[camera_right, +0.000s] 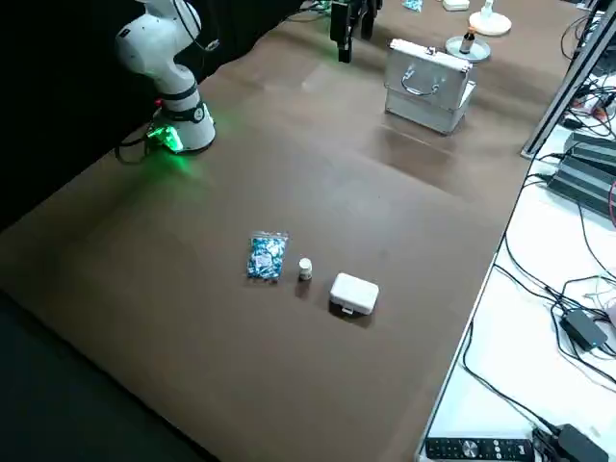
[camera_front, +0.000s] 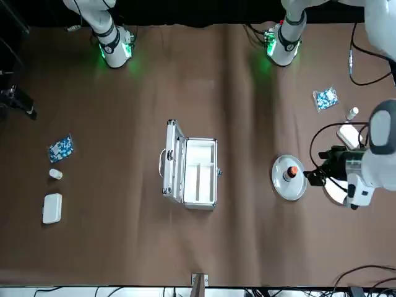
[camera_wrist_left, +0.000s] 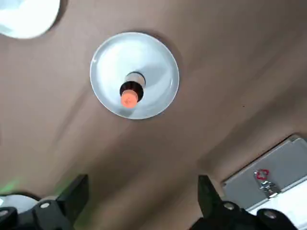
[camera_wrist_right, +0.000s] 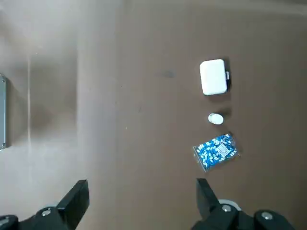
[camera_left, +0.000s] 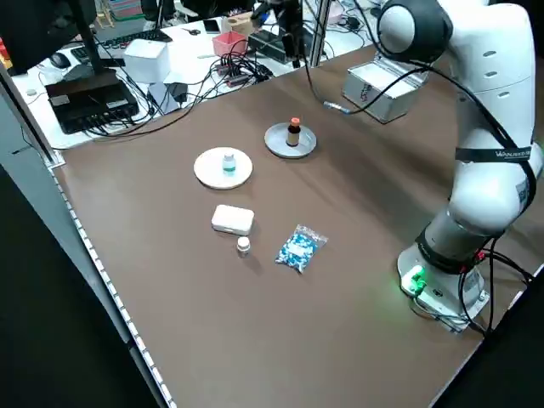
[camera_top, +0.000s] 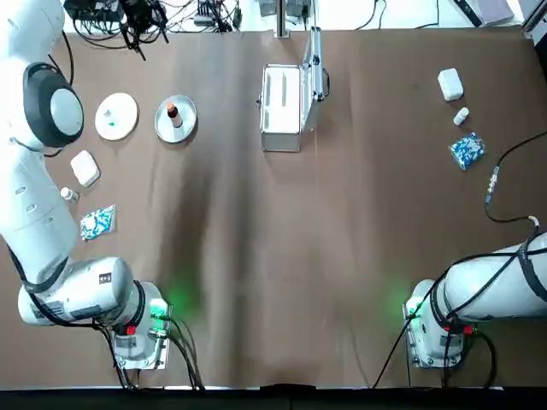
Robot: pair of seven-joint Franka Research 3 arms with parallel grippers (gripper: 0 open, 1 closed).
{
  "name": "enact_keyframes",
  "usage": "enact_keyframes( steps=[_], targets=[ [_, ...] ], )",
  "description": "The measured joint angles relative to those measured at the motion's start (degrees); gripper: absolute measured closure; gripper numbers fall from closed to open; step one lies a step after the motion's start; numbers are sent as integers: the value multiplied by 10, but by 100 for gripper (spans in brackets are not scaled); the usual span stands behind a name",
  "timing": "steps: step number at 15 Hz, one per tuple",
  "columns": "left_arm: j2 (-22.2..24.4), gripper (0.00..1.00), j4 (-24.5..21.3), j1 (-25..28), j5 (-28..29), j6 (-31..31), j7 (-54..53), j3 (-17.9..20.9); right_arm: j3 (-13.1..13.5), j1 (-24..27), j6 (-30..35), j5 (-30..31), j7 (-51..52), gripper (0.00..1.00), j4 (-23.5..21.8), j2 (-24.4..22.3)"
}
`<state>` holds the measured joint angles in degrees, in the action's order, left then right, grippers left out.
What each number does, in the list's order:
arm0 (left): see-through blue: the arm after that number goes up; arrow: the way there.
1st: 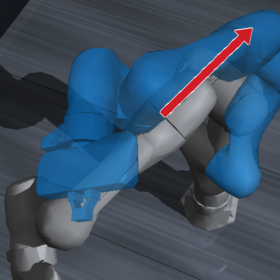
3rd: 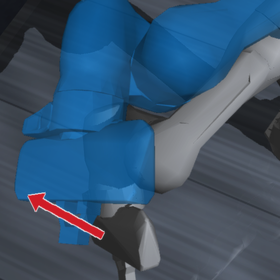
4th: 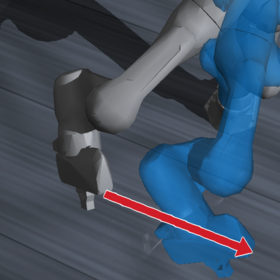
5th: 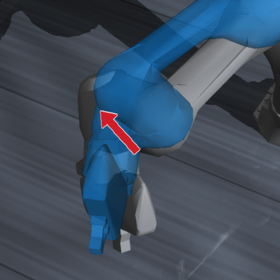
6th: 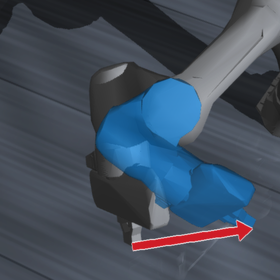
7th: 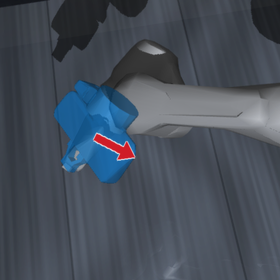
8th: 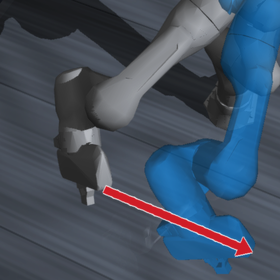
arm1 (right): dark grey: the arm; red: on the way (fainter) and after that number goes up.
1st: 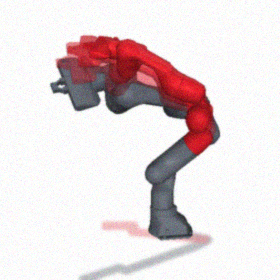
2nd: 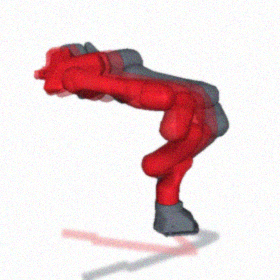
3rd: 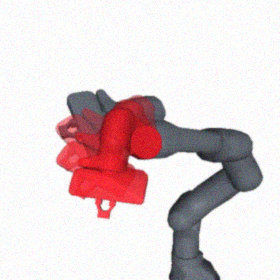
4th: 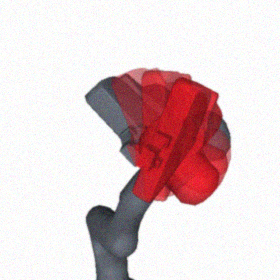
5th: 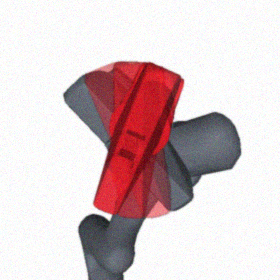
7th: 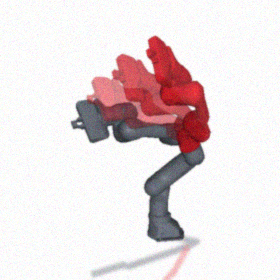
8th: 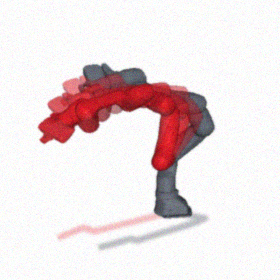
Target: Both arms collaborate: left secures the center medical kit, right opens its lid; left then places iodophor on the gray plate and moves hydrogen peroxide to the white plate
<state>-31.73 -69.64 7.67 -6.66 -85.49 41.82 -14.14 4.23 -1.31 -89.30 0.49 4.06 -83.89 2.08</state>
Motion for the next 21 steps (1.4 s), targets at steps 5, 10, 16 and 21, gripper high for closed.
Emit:
enact_keyframes(
  steps=[5,10,16,21],
  targets=[
    [61,0,0,-34,52,-6,-19,-4,0,0,0,0,0,1,0,0],
    [121,0,-19,-30,71,-13,-152,-6,0,0,0,0,0,1,0,0],
    [222,0,-152,-14,72,-120,-251,-6,0,0,0,0,0,1,0,0],
    [251,0,-167,-15,72,-130,-262,-6,0,0,0,0,0,1,0,0]
  ],
)
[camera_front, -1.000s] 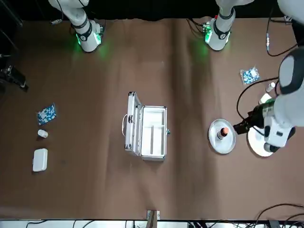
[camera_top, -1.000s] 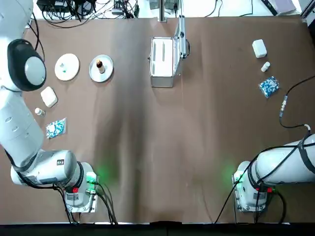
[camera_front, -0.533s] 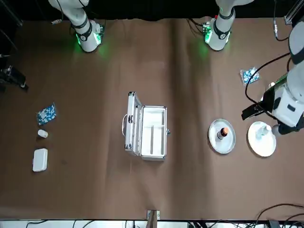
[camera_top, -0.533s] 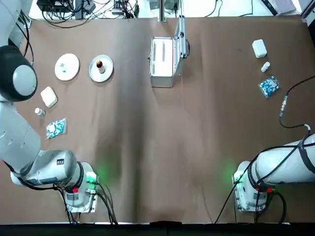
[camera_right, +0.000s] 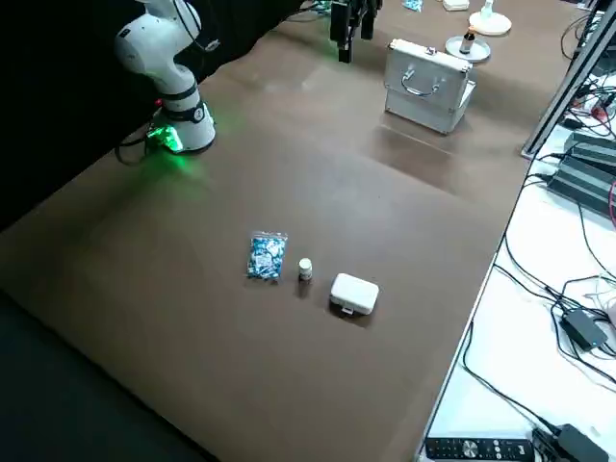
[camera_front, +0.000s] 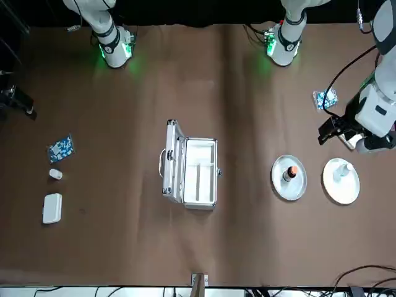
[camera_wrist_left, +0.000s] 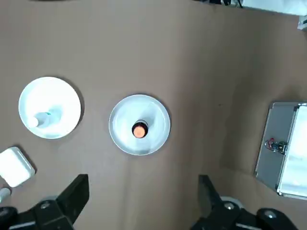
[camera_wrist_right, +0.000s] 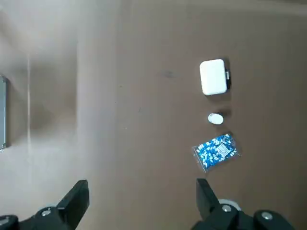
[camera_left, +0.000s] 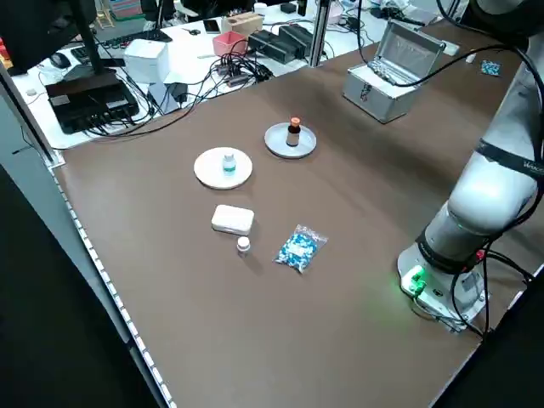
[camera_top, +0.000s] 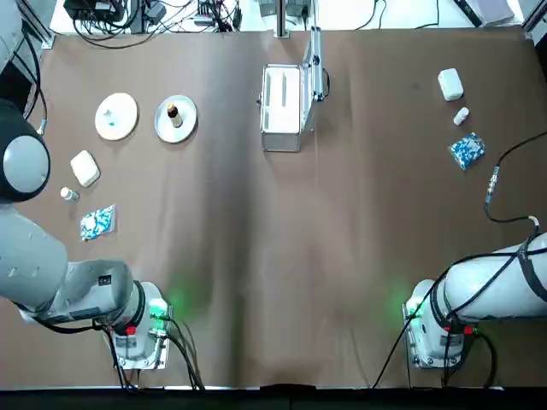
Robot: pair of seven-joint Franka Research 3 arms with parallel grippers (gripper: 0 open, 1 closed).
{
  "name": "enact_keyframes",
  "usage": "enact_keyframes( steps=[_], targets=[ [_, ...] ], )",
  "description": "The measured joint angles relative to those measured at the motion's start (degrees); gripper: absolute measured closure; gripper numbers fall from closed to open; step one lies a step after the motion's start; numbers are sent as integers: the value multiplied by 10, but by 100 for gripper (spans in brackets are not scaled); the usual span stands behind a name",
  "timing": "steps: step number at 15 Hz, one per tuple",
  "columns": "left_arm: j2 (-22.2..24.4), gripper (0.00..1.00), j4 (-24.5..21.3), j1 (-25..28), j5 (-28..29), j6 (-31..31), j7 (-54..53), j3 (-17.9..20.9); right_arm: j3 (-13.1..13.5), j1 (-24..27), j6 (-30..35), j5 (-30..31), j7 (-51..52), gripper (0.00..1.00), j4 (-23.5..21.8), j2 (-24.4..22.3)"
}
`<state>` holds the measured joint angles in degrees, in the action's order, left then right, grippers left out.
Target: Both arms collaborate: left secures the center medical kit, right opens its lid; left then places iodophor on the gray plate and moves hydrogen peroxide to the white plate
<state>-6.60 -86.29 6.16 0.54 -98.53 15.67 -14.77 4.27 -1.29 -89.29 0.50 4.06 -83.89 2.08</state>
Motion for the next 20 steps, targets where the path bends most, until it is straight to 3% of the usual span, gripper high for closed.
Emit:
enact_keyframes(
  steps=[8,15,20],
  targets=[
    [6,0,25,7,0,13,-35,4,1,2,0,0,0,1,0,0],
    [8,0,52,6,0,67,-35,3,2,4,0,0,0,1,0,0],
    [37,0,54,11,0,94,-36,7,2,4,0,0,0,1,0,0]
  ],
)
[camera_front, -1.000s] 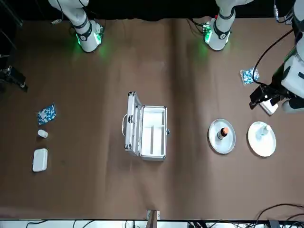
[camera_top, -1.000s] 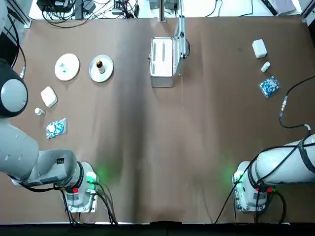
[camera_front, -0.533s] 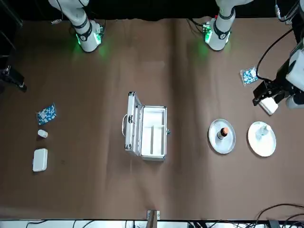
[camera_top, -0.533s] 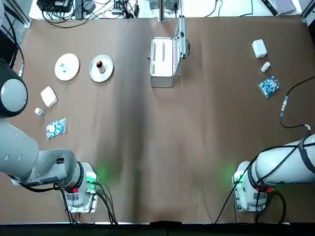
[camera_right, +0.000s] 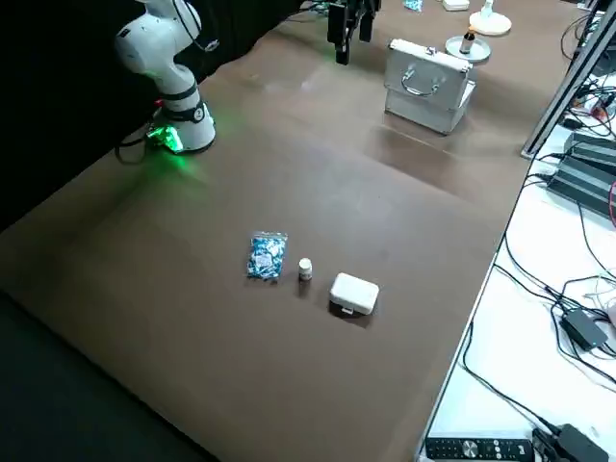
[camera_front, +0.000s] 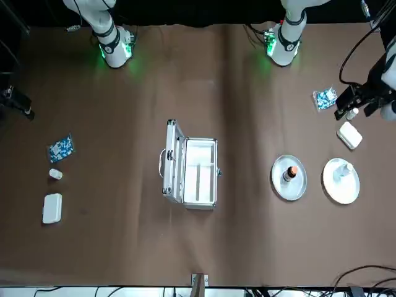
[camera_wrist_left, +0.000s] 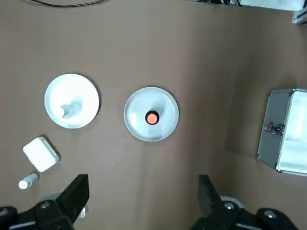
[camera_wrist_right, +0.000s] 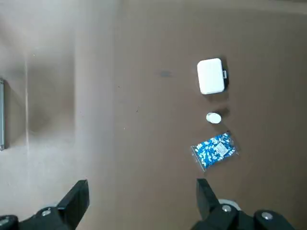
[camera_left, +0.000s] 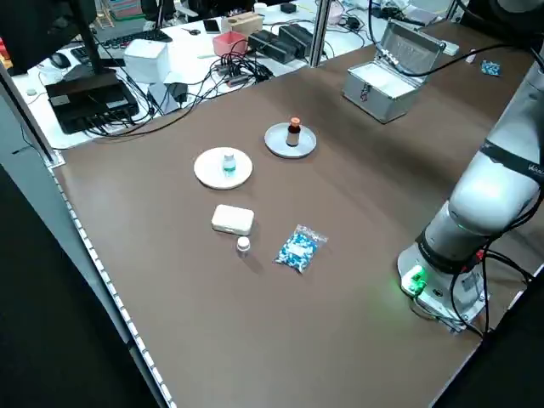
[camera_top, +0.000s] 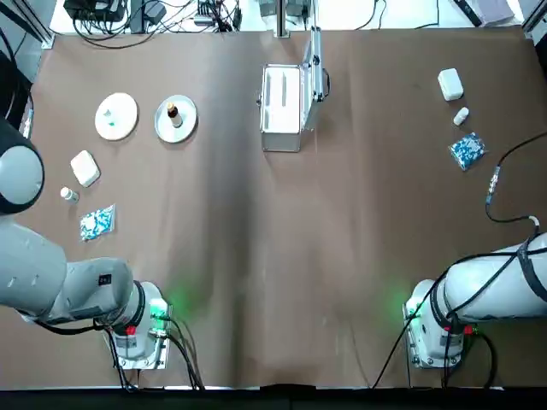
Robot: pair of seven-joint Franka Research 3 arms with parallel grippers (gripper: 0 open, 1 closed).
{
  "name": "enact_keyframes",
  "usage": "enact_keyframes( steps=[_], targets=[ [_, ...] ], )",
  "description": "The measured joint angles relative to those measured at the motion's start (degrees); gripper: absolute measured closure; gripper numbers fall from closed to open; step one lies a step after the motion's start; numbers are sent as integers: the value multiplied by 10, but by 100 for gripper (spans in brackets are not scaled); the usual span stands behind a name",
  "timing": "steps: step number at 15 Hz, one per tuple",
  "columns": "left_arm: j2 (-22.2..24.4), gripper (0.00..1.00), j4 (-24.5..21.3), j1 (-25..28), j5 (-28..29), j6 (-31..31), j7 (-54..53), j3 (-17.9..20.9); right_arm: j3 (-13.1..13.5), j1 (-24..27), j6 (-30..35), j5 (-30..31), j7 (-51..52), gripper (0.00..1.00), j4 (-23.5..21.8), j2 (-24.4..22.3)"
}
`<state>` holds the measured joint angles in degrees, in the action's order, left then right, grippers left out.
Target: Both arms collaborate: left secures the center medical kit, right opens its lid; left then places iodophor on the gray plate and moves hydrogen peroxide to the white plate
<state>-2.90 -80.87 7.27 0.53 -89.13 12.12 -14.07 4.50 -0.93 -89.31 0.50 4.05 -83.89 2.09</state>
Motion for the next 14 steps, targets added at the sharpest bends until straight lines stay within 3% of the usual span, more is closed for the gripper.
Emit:
enact_keyframes(
  steps=[4,7,14],
  targets=[
    [2,0,-1,-10,-1,2,-11,19,0,0,0,0,0,1,0,0],
    [2,0,-1,-69,-1,2,-9,79,0,0,0,0,0,1,0,0],
    [0,0,-6,-76,-1,17,2,89,0,0,0,0,0,1,0,0]
  ],
)
